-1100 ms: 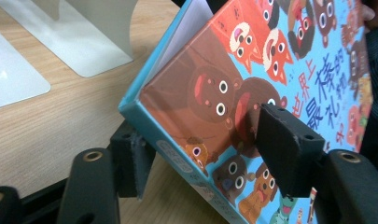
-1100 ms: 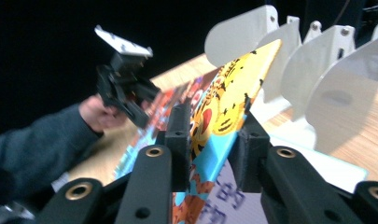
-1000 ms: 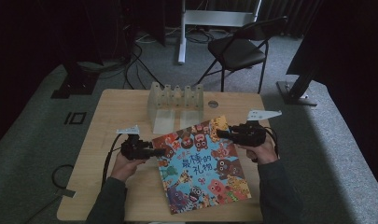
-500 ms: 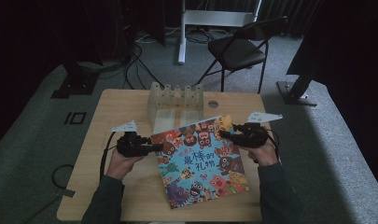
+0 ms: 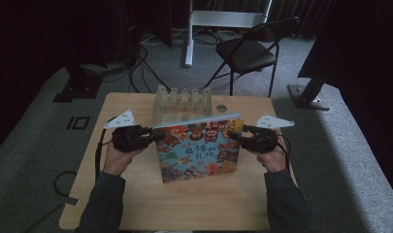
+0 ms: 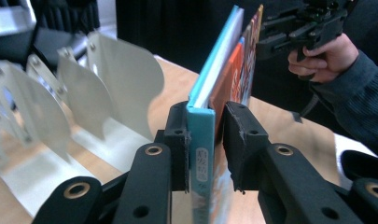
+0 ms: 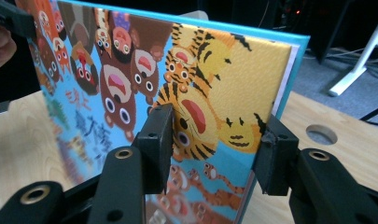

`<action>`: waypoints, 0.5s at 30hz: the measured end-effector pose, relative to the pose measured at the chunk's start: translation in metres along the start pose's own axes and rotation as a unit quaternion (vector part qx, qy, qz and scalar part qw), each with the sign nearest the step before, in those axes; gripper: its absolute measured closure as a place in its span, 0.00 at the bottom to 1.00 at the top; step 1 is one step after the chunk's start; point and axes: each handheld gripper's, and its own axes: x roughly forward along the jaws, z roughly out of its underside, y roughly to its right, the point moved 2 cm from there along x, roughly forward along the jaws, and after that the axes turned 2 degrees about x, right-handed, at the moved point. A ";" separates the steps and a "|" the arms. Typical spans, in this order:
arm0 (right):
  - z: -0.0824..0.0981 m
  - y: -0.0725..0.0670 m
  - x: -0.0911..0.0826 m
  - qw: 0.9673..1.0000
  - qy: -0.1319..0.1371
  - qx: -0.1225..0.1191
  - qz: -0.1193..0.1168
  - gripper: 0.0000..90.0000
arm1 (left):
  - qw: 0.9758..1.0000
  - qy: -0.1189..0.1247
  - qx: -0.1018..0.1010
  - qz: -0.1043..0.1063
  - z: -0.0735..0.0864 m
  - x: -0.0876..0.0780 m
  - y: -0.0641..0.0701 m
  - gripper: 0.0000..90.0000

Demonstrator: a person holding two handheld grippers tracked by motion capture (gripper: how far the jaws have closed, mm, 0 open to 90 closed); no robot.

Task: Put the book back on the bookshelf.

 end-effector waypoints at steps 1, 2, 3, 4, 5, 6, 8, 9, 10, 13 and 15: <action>-0.001 0.000 0.000 1.000 0.002 -0.004 0.003 0.60 | 1.000 0.005 0.023 -0.010 -0.004 -0.002 0.002 0.81; -0.001 0.000 0.001 1.000 0.004 -0.006 0.006 0.60 | 0.999 0.006 0.038 -0.018 -0.006 -0.002 0.005 0.81; -0.001 0.000 0.001 1.000 0.005 -0.007 0.006 0.60 | 0.999 0.006 0.038 -0.018 -0.006 -0.002 0.005 0.81; -0.001 0.000 0.001 1.000 0.006 -0.009 0.007 0.59 | 0.998 0.010 0.060 -0.025 -0.008 -0.004 0.009 0.81; -0.001 0.000 0.001 1.000 0.006 -0.009 0.007 0.59 | 0.998 0.010 0.060 -0.025 -0.008 -0.004 0.009 0.81; 0.000 0.000 0.001 1.000 0.008 -0.009 0.006 0.59 | 0.998 0.010 0.060 -0.025 -0.008 -0.004 0.009 0.81; 0.001 -0.001 0.000 1.000 0.010 -0.016 0.002 0.59 | 0.998 0.019 0.064 -0.016 0.000 -0.006 0.010 0.80; 0.001 -0.002 0.000 1.000 0.009 -0.021 0.001 0.59 | 0.998 0.027 0.060 -0.016 0.002 -0.006 0.010 0.80; 0.002 -0.003 0.000 1.000 0.009 -0.024 0.002 0.59 | 0.998 0.032 0.059 -0.014 0.004 -0.006 0.011 0.80; 0.002 -0.002 -0.001 1.000 0.006 -0.025 0.000 0.58 | 0.997 0.039 0.064 -0.008 0.005 -0.006 0.015 0.80; 0.003 -0.002 -0.002 1.000 0.006 -0.025 -0.002 0.58 | 0.997 0.041 0.065 -0.006 0.006 -0.004 0.017 0.80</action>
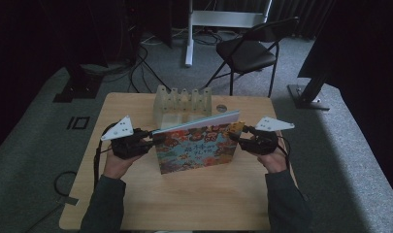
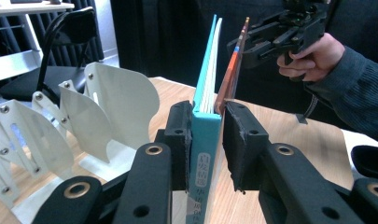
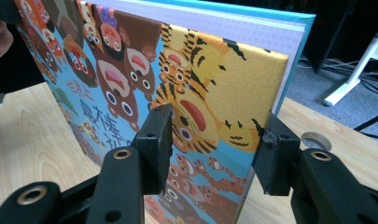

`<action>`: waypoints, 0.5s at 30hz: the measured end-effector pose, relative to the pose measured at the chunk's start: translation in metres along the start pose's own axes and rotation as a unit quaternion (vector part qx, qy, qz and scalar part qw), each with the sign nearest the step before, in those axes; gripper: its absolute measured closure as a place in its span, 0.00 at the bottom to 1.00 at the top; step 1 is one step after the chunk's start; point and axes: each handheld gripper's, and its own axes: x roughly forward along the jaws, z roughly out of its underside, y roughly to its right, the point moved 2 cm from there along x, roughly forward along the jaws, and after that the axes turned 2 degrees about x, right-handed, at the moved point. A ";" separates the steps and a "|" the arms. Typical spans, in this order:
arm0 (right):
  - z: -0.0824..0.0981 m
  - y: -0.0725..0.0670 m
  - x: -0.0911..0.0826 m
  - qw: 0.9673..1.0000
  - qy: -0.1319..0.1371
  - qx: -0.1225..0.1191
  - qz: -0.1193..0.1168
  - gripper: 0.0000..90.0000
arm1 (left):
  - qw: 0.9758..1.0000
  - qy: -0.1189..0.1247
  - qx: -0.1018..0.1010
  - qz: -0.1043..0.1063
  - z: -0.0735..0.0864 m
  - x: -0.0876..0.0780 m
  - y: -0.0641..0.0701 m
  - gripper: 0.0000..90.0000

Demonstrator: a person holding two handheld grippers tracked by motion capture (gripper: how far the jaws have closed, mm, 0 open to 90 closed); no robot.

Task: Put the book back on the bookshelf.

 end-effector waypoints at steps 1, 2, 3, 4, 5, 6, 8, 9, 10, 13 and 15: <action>0.000 0.000 0.000 1.000 0.000 0.000 0.000 0.58 | 1.000 0.000 0.000 0.000 0.000 0.000 0.000 0.79; 0.000 0.001 -0.001 1.000 0.003 -0.001 -0.001 0.58 | 1.000 0.005 -0.009 0.009 0.001 0.001 -0.001 0.77; 0.001 0.001 -0.001 1.000 0.004 0.000 -0.002 0.58 | 1.000 0.005 -0.009 0.009 0.001 0.001 -0.001 0.76; 0.001 0.001 -0.002 1.000 0.005 0.000 -0.001 0.58 | 1.000 0.014 -0.019 0.017 0.003 0.001 -0.001 0.75; 0.001 0.002 -0.002 1.000 0.006 0.001 -0.002 0.58 | 0.999 0.019 -0.022 0.019 0.004 0.001 -0.001 0.74; 0.001 0.002 -0.002 1.000 0.007 0.002 -0.002 0.58 | 0.999 0.023 -0.022 0.021 0.005 0.001 -0.001 0.74; 0.002 0.003 -0.003 1.000 0.007 0.003 -0.003 0.57 | 0.999 0.026 -0.022 0.023 0.005 0.001 0.000 0.71; 0.003 0.004 -0.003 1.000 0.006 0.005 -0.004 0.57 | 0.999 0.031 -0.020 0.028 0.006 0.001 0.000 0.70; 0.004 0.005 -0.003 1.000 0.006 0.006 -0.005 0.56 | 0.999 0.032 -0.019 0.027 0.006 0.001 0.001 0.69; 0.007 0.006 -0.004 1.000 0.004 0.009 -0.004 0.56 | 0.999 0.034 -0.019 0.024 0.007 0.002 0.002 0.70; 0.008 0.007 -0.004 1.000 0.004 0.009 -0.005 0.57 | 0.999 0.035 -0.017 0.024 0.007 0.002 0.002 0.70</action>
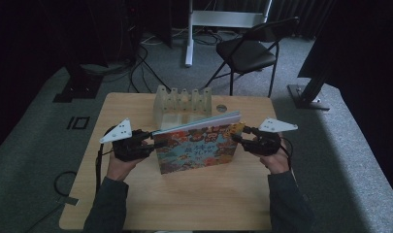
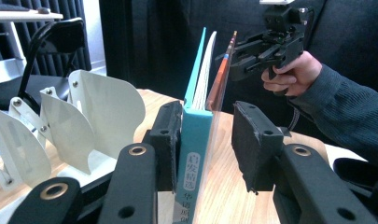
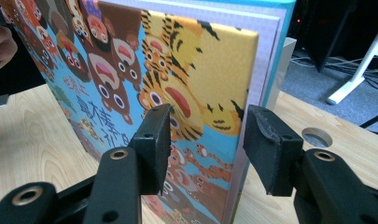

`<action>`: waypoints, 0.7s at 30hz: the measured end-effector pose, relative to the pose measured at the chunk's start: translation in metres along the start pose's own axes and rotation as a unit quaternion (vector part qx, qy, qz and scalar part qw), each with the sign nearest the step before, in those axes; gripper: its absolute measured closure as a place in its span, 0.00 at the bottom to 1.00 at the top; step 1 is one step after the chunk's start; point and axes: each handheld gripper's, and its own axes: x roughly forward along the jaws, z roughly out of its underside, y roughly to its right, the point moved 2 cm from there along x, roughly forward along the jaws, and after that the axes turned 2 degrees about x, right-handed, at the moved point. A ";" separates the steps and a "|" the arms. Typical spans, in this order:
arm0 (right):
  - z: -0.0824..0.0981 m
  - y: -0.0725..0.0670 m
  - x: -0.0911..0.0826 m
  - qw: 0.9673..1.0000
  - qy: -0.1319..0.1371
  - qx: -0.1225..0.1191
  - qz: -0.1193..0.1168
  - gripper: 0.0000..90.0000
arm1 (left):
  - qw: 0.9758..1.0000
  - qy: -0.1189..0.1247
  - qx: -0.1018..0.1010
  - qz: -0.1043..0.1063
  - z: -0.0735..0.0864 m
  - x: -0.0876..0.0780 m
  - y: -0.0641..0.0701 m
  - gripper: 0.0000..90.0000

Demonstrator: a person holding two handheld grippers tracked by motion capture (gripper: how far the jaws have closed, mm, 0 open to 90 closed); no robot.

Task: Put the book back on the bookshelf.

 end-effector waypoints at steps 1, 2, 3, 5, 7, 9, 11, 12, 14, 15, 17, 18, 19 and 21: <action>0.001 0.000 0.000 1.000 -0.002 0.000 0.000 0.57 | 1.000 0.003 0.007 0.000 0.001 0.000 0.001 0.70; 0.001 0.000 0.000 1.000 -0.002 0.000 0.000 0.57 | 1.000 0.003 0.007 0.000 0.001 0.000 0.001 0.70; 0.002 0.000 0.000 1.000 -0.003 -0.002 -0.001 0.57 | 1.000 0.007 0.022 -0.007 0.002 0.000 0.002 0.70; 0.002 0.000 0.000 1.000 -0.004 -0.002 0.000 0.57 | 1.000 0.008 0.026 -0.011 0.003 0.001 0.003 0.70; 0.004 0.001 -0.001 1.000 -0.006 -0.001 -0.001 0.57 | 0.999 0.006 0.035 -0.018 0.004 0.002 0.004 0.71; 0.005 0.001 -0.001 1.000 -0.006 -0.001 0.000 0.57 | 0.999 0.004 0.040 -0.023 0.006 0.003 0.004 0.71; 0.007 0.002 -0.002 1.000 -0.008 0.001 0.000 0.57 | 0.999 0.003 0.044 -0.028 0.007 0.004 0.005 0.72; 0.007 0.002 -0.002 1.000 -0.009 0.001 0.000 0.57 | 0.999 0.003 0.044 -0.028 0.008 0.005 0.005 0.72; 0.009 0.003 -0.003 1.000 -0.010 0.001 0.001 0.57 | 0.999 0.005 0.037 -0.022 0.008 0.005 0.003 0.74; 0.010 0.004 -0.003 1.000 -0.011 0.001 0.001 0.57 | 0.999 0.006 0.035 -0.021 0.008 0.006 0.003 0.74; 0.012 0.004 -0.004 1.000 -0.013 0.000 0.002 0.57 | 0.999 0.004 0.035 -0.024 0.009 0.006 0.002 0.76; 0.013 0.004 -0.004 1.000 -0.012 0.001 0.002 0.56 | 0.999 0.003 0.035 -0.026 0.009 0.007 0.002 0.77; 0.014 0.005 -0.005 1.000 -0.013 0.002 0.002 0.56 | 0.999 0.001 0.037 -0.027 0.009 0.007 0.002 0.77; 0.016 0.006 -0.006 1.000 -0.014 0.006 0.003 0.56 | 0.999 -0.002 0.043 -0.030 0.009 0.009 0.003 0.77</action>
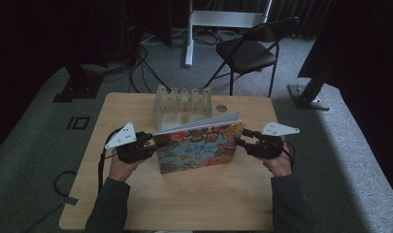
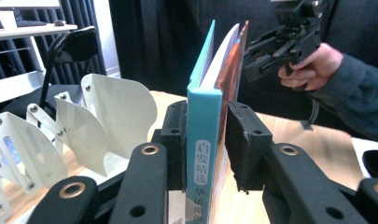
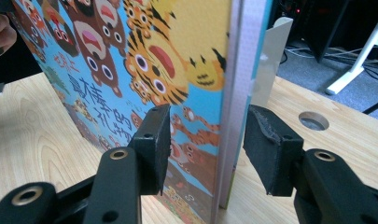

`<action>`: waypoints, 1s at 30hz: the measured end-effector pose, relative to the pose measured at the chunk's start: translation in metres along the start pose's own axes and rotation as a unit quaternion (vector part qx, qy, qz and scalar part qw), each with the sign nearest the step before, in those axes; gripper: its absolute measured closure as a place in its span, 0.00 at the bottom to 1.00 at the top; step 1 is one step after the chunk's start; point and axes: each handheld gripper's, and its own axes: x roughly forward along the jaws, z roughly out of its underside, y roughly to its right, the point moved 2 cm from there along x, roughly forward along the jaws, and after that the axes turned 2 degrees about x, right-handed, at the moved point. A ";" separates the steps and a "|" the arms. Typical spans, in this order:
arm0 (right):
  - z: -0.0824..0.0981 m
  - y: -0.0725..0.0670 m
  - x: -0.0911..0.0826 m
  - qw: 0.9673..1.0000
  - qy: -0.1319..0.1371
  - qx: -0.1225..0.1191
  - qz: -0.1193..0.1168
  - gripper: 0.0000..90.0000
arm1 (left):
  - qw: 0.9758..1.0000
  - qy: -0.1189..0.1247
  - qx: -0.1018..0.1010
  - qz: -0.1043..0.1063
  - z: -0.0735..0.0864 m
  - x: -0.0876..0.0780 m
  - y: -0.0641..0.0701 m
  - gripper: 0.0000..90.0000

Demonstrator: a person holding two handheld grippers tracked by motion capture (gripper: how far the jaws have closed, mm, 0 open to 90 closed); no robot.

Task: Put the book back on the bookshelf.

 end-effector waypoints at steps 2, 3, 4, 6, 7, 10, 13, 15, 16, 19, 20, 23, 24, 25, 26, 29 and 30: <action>0.001 0.001 0.000 1.000 0.001 0.001 0.000 0.56 | 1.000 0.001 0.001 -0.001 0.000 0.000 0.000 0.77; 0.002 0.001 -0.001 1.000 0.000 0.002 0.000 0.56 | 1.000 0.003 0.000 -0.005 0.000 0.001 0.000 0.77; 0.004 0.003 -0.003 1.000 -0.001 0.006 0.001 0.56 | 1.000 0.002 0.001 -0.004 0.000 0.002 0.000 0.77; 0.006 0.004 -0.004 1.000 -0.002 0.008 0.002 0.56 | 1.000 -0.001 0.000 -0.001 0.001 0.004 0.001 0.76; 0.007 0.005 -0.004 1.000 -0.002 0.009 0.003 0.56 | 1.000 -0.003 -0.002 -0.002 0.001 0.006 0.001 0.76; 0.010 0.007 -0.006 1.000 -0.003 0.012 0.005 0.56 | 1.000 -0.004 -0.010 0.003 0.001 0.007 0.001 0.76; 0.013 0.008 -0.008 1.000 -0.003 0.017 0.008 0.56 | 1.000 -0.004 -0.010 0.004 0.001 0.007 0.001 0.76; 0.015 0.010 -0.009 1.000 -0.004 0.019 0.011 0.56 | 1.000 -0.003 -0.007 0.002 0.001 0.007 0.001 0.76; 0.016 0.010 -0.009 1.000 -0.004 0.020 0.012 0.56 | 1.000 -0.003 -0.008 0.003 0.001 0.007 0.000 0.76; 0.020 0.011 -0.010 1.000 -0.006 0.023 0.014 0.55 | 1.000 -0.002 -0.008 0.003 0.002 0.007 0.000 0.76; 0.021 0.011 -0.010 1.000 -0.006 0.025 0.015 0.55 | 1.000 -0.001 -0.007 0.002 0.002 0.008 0.000 0.76; 0.026 0.012 -0.010 0.999 -0.008 0.028 0.016 0.55 | 1.000 -0.002 -0.006 0.001 0.002 0.008 0.000 0.76; 0.029 0.013 -0.010 0.999 -0.008 0.030 0.017 0.55 | 1.000 -0.001 -0.005 0.001 0.002 0.008 0.000 0.76; 0.030 0.013 -0.011 0.999 -0.008 0.033 0.017 0.55 | 1.000 -0.001 -0.005 0.001 0.002 0.008 0.000 0.76; 0.032 0.013 -0.011 0.999 -0.009 0.036 0.017 0.55 | 1.000 -0.002 -0.004 0.001 0.002 0.009 -0.001 0.76; 0.038 0.014 -0.011 0.999 -0.010 0.041 0.020 0.55 | 1.000 0.000 -0.005 0.002 0.002 0.010 -0.001 0.76; 0.039 0.014 -0.011 0.999 -0.010 0.042 0.020 0.55 | 1.000 0.002 -0.007 0.003 0.003 0.010 -0.001 0.76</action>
